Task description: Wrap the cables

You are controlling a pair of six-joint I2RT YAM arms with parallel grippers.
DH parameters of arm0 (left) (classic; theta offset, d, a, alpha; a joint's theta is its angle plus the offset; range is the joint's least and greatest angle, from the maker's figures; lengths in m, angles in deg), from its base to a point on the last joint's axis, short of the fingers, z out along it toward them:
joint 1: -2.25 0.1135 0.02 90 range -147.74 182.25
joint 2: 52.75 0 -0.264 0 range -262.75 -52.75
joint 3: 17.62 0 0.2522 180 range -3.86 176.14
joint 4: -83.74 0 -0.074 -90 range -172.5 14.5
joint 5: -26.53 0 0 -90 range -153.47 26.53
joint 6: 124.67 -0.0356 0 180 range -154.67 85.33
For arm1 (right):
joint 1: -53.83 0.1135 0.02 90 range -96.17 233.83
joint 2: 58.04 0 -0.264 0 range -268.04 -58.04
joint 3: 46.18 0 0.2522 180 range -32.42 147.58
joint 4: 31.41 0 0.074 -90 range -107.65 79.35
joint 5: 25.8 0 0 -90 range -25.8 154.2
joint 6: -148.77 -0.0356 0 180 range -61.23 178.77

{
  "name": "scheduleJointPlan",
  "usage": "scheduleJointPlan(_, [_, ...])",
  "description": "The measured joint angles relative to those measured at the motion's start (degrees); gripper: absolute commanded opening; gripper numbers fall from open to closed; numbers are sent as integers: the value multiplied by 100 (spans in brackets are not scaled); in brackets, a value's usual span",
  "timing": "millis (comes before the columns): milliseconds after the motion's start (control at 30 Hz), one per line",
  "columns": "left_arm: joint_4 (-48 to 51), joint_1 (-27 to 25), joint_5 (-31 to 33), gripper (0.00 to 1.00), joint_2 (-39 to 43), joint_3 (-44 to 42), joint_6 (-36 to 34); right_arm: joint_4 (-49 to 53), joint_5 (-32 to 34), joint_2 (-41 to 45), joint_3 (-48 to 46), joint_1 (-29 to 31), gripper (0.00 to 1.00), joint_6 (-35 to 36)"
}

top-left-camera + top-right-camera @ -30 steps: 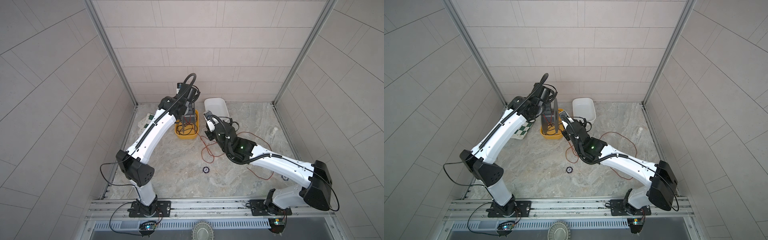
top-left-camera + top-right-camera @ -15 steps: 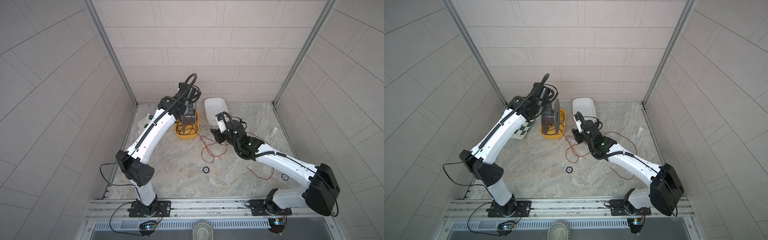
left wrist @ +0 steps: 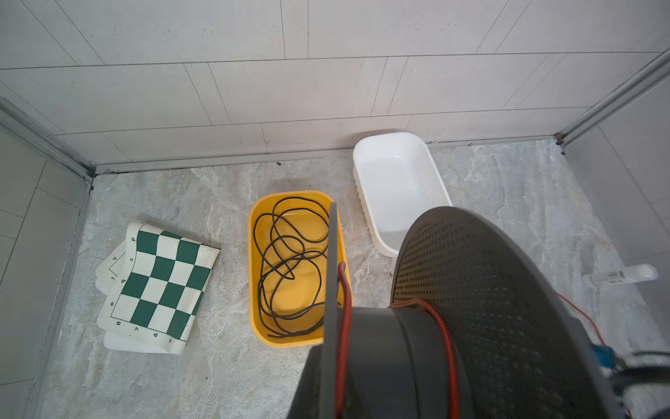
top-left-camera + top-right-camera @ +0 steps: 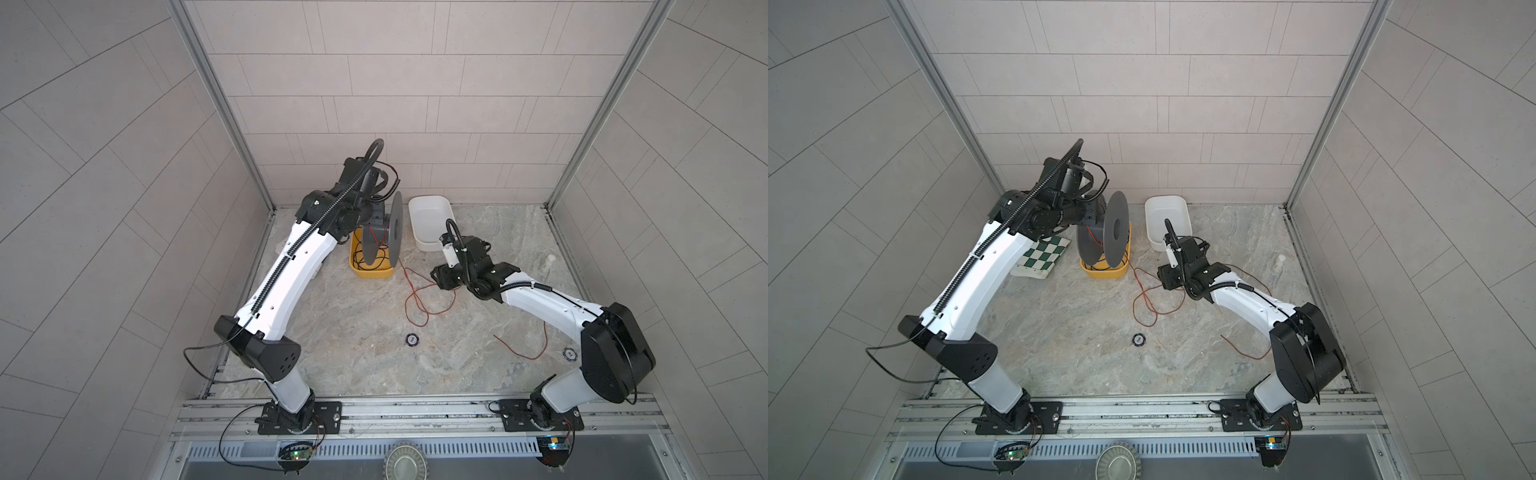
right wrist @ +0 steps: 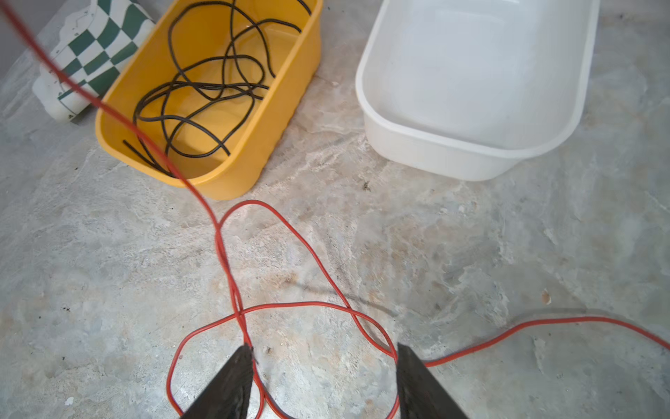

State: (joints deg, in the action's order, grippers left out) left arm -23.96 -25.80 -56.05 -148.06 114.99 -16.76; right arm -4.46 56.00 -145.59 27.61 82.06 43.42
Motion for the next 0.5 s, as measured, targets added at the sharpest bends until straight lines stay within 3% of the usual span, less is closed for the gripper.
scheduleJointPlan(333, [55,116,-682,0,238,17,-118,-13,-1093,-402,278,-479,64,-837])
scheduleJointPlan(500, [142,116,-846,0,240,92,-146,-136,-1351,-741,476,-431,67,-761])
